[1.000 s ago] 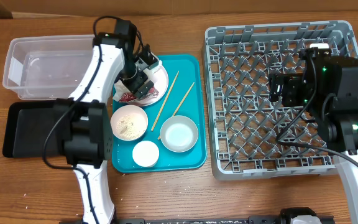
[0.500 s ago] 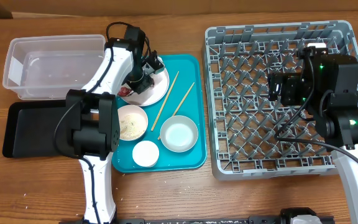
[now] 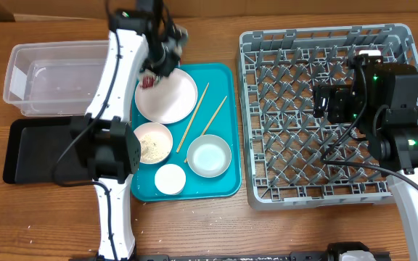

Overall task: Sort waste into correct bins and load items into the dishwasher
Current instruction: 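Carry the tissue and red wrapper left and drop into the clear bin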

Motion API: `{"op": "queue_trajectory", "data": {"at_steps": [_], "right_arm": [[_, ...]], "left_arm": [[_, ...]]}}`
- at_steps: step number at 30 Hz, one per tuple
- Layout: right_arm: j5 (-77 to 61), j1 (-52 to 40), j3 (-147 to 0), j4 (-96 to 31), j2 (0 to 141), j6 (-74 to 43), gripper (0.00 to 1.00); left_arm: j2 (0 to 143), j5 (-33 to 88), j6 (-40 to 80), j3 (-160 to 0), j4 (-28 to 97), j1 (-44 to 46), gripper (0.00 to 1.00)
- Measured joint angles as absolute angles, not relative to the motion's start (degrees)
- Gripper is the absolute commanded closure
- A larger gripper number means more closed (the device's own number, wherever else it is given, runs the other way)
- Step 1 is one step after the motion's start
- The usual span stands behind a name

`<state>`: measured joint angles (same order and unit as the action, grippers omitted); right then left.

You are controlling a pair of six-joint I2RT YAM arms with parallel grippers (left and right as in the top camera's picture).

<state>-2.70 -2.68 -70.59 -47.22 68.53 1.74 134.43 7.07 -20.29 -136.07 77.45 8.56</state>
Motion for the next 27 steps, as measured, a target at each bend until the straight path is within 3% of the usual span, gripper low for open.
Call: {"op": "queue_trajectory", "data": {"at_steps": [5,12,14,15,18,20,24,27], "right_arm": [[-2.7,-2.7,-70.6,-47.2,68.5,1.7,0.00],[-2.7,-2.7,-70.6,-47.0,68.5,1.7,0.00],[-2.7,-2.7,-70.6,-46.9,68.5,1.7,0.00],[-2.7,-2.7,-70.6,-46.9,68.5,1.7,0.00],[-2.5,-2.7,-70.6,-46.6,68.5,1.7,0.00],[-2.0,-2.7,-70.6,-46.6,68.5,1.7,0.00],[-1.6,-2.7,-70.6,-46.6,68.5,1.7,0.00],[-1.5,-2.7,-70.6,-46.7,68.5,1.7,0.00]], "left_arm": [[133.5,8.0,-9.0,-150.8,85.8,2.3,0.96],[133.3,3.8,7.2,-143.5,81.8,-12.2,0.96],[133.4,3.2,9.8,-139.1,78.5,-13.7,0.75],[133.4,2.9,11.4,-136.3,76.0,-14.4,0.56],[133.8,3.9,13.8,-131.7,72.2,-14.9,0.17],[134.0,5.8,14.0,-131.6,71.5,-14.8,0.00],[134.1,9.4,12.8,-133.7,73.2,-14.8,0.00],[134.4,11.2,11.1,-144.6,80.3,-14.8,0.00]]}}
